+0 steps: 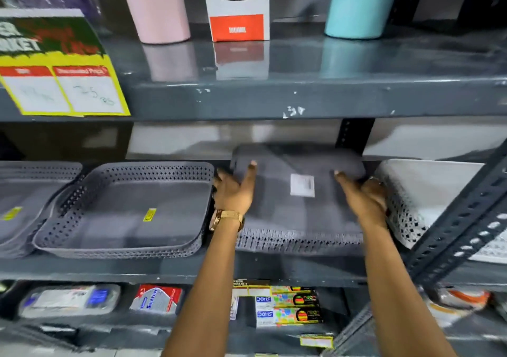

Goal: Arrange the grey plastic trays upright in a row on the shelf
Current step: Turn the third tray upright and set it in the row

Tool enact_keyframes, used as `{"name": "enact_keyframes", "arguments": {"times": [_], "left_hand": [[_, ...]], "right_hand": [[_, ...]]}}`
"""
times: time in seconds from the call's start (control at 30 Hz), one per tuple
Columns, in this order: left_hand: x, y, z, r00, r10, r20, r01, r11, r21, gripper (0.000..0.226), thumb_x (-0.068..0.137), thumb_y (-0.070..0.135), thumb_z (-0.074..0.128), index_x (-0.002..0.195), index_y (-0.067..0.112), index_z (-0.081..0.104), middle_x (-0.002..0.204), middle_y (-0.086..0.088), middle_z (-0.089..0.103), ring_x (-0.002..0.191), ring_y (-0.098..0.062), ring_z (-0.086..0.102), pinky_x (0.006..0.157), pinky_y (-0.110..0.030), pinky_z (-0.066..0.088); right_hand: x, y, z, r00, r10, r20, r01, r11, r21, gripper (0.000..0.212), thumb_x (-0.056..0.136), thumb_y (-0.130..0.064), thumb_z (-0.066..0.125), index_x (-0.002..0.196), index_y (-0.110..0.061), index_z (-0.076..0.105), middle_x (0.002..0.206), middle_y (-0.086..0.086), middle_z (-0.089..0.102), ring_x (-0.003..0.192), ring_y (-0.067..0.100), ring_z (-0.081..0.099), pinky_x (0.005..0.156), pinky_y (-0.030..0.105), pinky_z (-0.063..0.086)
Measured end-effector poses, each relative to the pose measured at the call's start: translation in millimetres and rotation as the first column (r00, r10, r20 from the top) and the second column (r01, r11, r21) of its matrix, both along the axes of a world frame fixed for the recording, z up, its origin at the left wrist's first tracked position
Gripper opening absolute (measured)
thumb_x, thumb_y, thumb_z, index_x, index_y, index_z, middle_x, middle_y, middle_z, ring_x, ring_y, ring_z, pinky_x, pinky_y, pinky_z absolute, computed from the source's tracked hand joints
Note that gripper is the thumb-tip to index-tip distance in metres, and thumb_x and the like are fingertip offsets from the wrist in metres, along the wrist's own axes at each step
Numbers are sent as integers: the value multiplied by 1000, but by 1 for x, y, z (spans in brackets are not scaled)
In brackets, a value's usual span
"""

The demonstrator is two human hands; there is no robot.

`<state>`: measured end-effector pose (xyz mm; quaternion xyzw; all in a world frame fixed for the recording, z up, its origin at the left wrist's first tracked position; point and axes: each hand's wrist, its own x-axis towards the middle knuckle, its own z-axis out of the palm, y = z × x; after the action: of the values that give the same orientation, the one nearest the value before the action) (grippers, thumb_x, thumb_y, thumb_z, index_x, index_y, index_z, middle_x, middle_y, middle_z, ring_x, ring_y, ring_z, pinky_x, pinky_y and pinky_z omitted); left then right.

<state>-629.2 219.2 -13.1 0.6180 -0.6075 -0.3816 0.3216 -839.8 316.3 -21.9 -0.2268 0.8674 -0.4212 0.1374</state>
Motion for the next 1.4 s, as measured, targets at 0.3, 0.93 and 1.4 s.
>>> {"name": "enact_keyframes", "arguments": {"times": [0.3, 0.93, 1.4], "left_hand": [[3, -4, 40, 765, 144, -628, -202, 979, -21, 66, 74, 79, 31, 113, 30, 51, 126, -2, 53, 116, -26, 50, 107, -44, 37], [37, 31, -34, 993, 23, -117, -27, 999, -27, 59, 78, 31, 72, 123, 9, 40, 118, -14, 61, 107, -34, 57, 87, -33, 43], [167, 20, -2, 932, -36, 360, 224, 839, -496, 26, 87, 34, 56, 106, 17, 62, 101, -9, 71, 95, -31, 64, 76, -44, 54]], "right_hand": [[-4, 14, 45, 914, 64, 400, 203, 783, -588, 80, 76, -81, 31, 131, -29, 55, 136, -1, 58, 125, 20, 53, 109, 45, 38], [7, 56, -17, 998, 20, 66, -35, 972, 232, 31, 94, -15, 57, 119, 2, 55, 97, 23, 64, 72, 27, 56, 59, 27, 38], [200, -41, -4, 823, 553, -132, -510, 821, 257, 63, 92, -58, 42, 119, -3, 57, 122, 23, 63, 116, 38, 57, 94, 44, 48]]}}
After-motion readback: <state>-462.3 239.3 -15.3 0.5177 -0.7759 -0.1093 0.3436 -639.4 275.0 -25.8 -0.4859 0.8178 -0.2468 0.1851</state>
